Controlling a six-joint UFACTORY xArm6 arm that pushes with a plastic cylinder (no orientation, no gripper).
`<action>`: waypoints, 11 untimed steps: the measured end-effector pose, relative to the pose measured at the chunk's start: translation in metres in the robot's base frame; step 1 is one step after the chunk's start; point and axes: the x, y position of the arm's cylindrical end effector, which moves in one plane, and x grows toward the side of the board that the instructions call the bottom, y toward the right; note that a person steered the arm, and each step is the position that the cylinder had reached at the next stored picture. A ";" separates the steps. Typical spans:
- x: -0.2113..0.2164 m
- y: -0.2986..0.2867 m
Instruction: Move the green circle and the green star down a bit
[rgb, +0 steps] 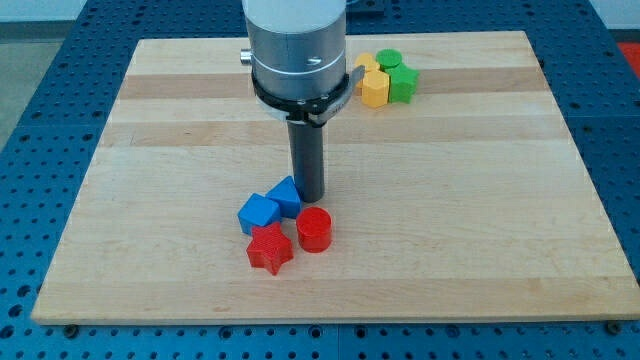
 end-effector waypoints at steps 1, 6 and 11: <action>0.000 0.000; -0.192 0.000; -0.237 0.117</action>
